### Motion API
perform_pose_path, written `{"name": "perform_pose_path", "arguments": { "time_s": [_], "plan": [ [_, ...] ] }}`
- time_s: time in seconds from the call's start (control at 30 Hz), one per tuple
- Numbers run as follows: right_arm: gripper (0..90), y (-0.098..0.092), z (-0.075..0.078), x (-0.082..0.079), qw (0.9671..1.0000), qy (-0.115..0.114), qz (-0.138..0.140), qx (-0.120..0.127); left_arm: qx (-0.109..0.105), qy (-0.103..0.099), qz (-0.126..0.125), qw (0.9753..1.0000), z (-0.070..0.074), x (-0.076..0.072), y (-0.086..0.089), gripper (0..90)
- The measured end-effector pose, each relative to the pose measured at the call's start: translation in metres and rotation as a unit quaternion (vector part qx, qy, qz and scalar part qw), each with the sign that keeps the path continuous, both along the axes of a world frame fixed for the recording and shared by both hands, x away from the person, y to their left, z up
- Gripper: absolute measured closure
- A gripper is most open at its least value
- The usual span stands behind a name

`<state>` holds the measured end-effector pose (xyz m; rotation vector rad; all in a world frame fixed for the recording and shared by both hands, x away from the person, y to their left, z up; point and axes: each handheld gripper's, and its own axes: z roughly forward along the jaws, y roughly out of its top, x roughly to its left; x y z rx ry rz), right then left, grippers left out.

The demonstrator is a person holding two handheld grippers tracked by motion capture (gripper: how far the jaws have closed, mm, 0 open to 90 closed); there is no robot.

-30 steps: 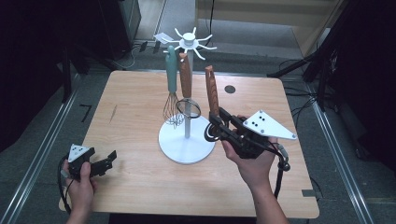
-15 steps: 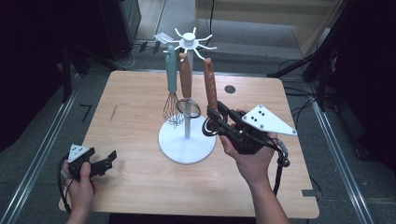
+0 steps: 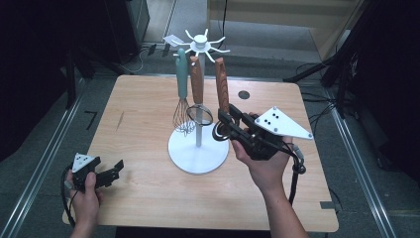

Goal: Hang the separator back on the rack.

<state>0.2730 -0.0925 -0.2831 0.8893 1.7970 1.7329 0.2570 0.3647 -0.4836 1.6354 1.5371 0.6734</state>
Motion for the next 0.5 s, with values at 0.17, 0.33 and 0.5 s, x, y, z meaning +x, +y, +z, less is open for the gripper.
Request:
{"name": "perform_pose_path", "arguments": {
  "time_s": [0.17,0.33,0.5],
  "plan": [
    [71.9,0.003,0.0012,0.0027,1.0,0.004,0.001,-0.004,0.0,0.001,0.001,1.0,0.0001,0.0001,0.0002,10.9],
    [71.9,0.005,-0.0006,0.0061,1.0,0.005,0.0,-0.004,0.0,0.001,0.001,1.0,0.0001,0.0001,0.0003,11.0],
    [71.9,0.006,-0.0023,0.008,1.0,0.007,0.001,-0.005,0.0,0.002,0.0,1.0,0.0001,0.0001,0.0004,11.0]
  ]
}}
